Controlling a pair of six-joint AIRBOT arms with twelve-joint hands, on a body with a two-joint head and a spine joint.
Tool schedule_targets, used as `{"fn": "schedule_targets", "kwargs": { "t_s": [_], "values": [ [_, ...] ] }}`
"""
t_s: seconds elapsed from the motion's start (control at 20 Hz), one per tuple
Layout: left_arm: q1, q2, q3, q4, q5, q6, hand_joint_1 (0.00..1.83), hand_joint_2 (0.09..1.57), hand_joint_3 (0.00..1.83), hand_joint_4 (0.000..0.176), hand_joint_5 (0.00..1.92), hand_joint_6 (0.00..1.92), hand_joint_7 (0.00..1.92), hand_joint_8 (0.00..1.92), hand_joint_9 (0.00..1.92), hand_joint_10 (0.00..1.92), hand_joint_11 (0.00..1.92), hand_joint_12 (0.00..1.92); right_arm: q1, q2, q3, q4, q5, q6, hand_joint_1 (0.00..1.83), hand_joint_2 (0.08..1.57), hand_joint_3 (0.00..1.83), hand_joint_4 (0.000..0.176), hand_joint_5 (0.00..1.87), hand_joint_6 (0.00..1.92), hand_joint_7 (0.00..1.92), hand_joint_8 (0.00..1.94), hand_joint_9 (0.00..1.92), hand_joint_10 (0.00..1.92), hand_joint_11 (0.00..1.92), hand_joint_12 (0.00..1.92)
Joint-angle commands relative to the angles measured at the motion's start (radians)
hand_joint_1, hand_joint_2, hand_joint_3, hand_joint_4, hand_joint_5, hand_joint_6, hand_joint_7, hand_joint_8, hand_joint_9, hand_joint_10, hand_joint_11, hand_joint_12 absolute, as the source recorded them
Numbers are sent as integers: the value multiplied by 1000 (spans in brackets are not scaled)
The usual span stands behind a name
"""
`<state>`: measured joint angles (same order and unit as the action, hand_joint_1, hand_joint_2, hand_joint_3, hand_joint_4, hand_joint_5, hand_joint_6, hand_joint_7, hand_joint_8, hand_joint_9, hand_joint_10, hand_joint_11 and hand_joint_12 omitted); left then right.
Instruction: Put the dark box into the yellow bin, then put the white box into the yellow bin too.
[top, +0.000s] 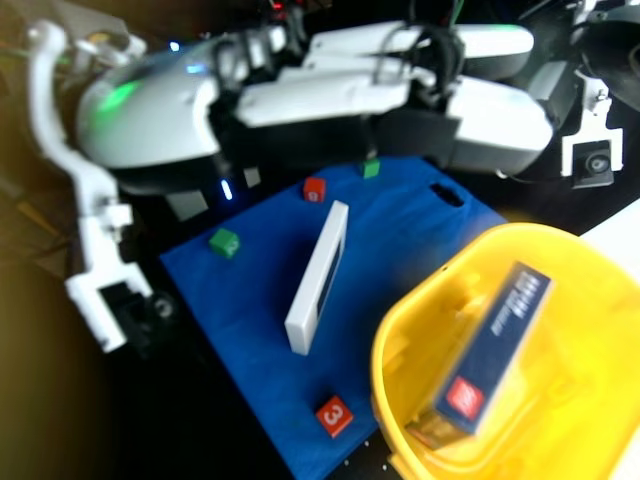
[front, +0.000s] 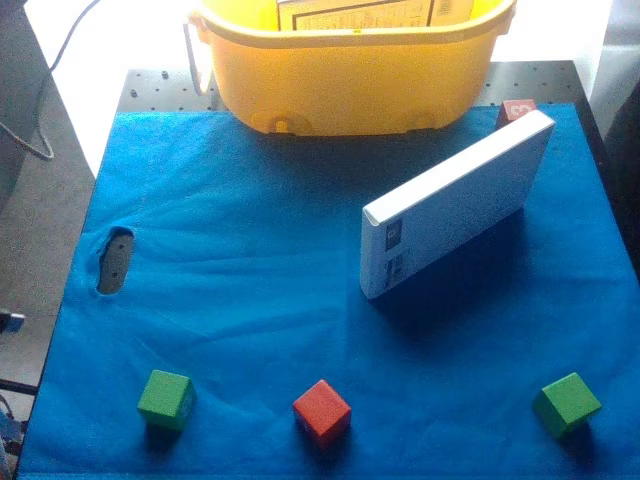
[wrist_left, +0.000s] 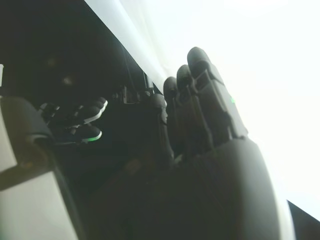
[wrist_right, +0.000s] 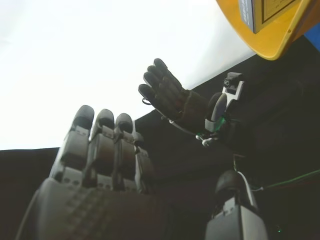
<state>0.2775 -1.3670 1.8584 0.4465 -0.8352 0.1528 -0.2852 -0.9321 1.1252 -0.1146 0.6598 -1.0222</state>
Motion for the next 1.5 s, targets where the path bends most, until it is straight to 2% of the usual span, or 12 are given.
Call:
{"fn": "schedule_targets", "kwargs": {
  "t_s": [0.0,0.3,0.5,0.55,0.65,0.85,1.0,1.15,1.2,1.25,1.35,1.45],
  "values": [
    [-8,11,-4,-56,-90,-8,1189,734,0,37,447,17,422,7,423,7,381,74,16,5,-11,9,116,4,115,940,0,15,26,0,227,0,199,6,12,321],
    [1,100,-78,-54,-52,29,1103,671,0,66,436,0,387,0,368,0,340,43,10,80,-90,-20,90,4,239,904,0,61,0,0,171,0,157,0,0,191],
    [18,159,-125,-58,-29,52,1037,687,0,32,321,0,315,2,323,4,301,21,-38,116,-139,-21,82,4,245,842,0,54,18,5,252,11,223,13,73,215],
    [23,169,-131,-60,-24,57,1036,680,0,25,305,0,299,0,313,0,302,21,-56,119,-147,-16,83,4,232,861,6,32,3,0,247,7,217,9,67,213],
    [32,182,-139,-61,-12,64,1044,691,2,33,283,3,281,0,313,1,305,22,-90,129,-161,-8,83,4,261,860,3,48,0,0,212,0,197,0,40,203],
    [56,193,-143,-70,1,71,1109,662,0,31,325,15,303,9,311,6,311,24,-165,156,-187,3,82,4,290,865,2,16,0,0,206,0,186,0,64,212],
    [73,205,-151,-82,6,72,1086,658,0,73,336,11,305,5,288,0,266,4,-234,166,-192,36,81,4,333,852,0,20,0,0,186,0,148,0,14,193],
    [75,228,-173,-88,17,91,1052,683,6,45,302,1,274,0,265,0,217,0,-278,178,-198,53,78,4,373,852,0,9,0,0,178,0,132,0,27,206],
    [75,236,-180,-89,21,96,1059,690,8,45,294,0,264,0,257,0,208,0,-284,178,-200,56,72,4,326,843,0,21,0,0,198,8,170,16,66,224],
    [74,244,-187,-89,26,101,1079,675,0,42,306,5,280,7,259,2,177,0,-288,177,-202,55,56,4,344,790,0,69,9,3,206,7,165,9,55,221],
    [75,252,-191,-89,30,103,1089,664,0,58,325,12,287,9,254,0,192,10,-300,167,-202,54,36,4,379,784,0,86,4,0,195,1,142,0,29,212],
    [74,253,-193,-93,31,105,1090,668,0,48,324,8,294,9,257,2,188,9,-322,160,-201,56,30,4,435,774,0,63,0,0,193,1,138,2,25,205]
  ]
}}
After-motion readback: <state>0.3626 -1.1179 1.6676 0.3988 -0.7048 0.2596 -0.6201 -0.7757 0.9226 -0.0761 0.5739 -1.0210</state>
